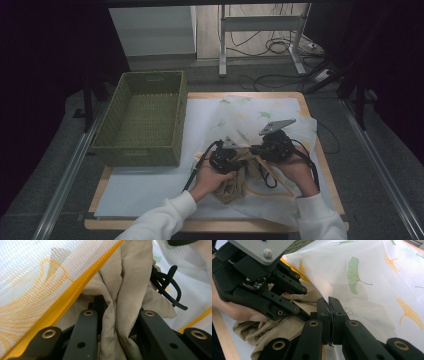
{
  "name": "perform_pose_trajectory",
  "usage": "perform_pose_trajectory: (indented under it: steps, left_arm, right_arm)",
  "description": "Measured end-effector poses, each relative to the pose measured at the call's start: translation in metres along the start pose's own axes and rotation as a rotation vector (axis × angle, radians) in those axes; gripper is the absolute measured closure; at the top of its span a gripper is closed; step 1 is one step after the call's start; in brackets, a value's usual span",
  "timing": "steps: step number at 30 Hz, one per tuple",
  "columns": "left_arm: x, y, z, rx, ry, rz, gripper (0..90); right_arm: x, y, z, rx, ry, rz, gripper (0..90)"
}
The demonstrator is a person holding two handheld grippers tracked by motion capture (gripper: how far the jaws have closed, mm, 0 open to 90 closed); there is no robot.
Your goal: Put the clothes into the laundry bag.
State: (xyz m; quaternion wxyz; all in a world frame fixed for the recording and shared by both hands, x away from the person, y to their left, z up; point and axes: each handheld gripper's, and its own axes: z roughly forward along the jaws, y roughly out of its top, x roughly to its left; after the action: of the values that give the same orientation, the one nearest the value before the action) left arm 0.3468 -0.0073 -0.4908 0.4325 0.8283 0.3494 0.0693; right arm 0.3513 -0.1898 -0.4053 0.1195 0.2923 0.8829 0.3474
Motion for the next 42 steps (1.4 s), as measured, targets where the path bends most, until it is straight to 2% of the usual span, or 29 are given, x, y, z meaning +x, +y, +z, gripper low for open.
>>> perform_pose_trajectory:
  steps: [7, 9, 13, 16, 23, 26, 32, 36, 38, 40, 42]
  left_arm:
    - [-0.001, -0.001, 0.000, 0.008, -0.018, 0.006, 71.6]
    - [-0.002, -0.002, -0.001, 0.023, -0.029, 0.017, 66.1]
    - [-0.008, -0.004, -0.006, 0.019, -0.021, 0.047, 47.1]
    - [-0.012, -0.006, -0.012, 0.029, -0.031, 0.069, 39.0]
    - [-0.011, -0.017, -0.037, 0.002, -0.049, 0.083, 31.3]
    - [-0.010, -0.023, -0.054, -0.021, -0.062, 0.084, 31.3]
    - [-0.010, -0.031, -0.086, -0.071, -0.114, 0.081, 32.9]
    - [-0.008, -0.037, -0.101, -0.076, -0.120, 0.073, 36.6]
    - [-0.005, -0.040, -0.106, -0.059, -0.131, 0.059, 45.1]
    - [0.000, -0.041, -0.109, -0.046, -0.160, 0.044, 56.2]
    - [0.003, -0.041, -0.111, -0.039, -0.158, 0.049, 65.5]
  right_arm:
    - [0.000, 0.000, 0.001, 0.001, 0.001, -0.005, 86.9]
    - [0.000, 0.000, 0.001, 0.000, 0.001, -0.005, 86.9]
    - [-0.001, 0.000, 0.000, -0.001, 0.000, -0.001, 86.9]
    - [-0.001, 0.000, 0.000, -0.004, -0.001, -0.001, 86.9]
    - [-0.001, 0.000, -0.001, -0.005, -0.002, -0.003, 86.9]
    - [-0.001, -0.001, -0.001, -0.004, -0.002, -0.002, 86.9]
    - [-0.001, -0.001, 0.000, 0.000, -0.002, -0.001, 86.9]
    - [0.000, 0.000, 0.000, 0.002, -0.004, -0.003, 86.9]
    - [0.000, -0.001, 0.000, 0.001, -0.004, -0.003, 86.9]
    - [-0.002, -0.001, 0.000, 0.001, -0.006, -0.001, 86.9]
    - [-0.002, -0.001, 0.001, 0.003, -0.008, 0.000, 86.9]
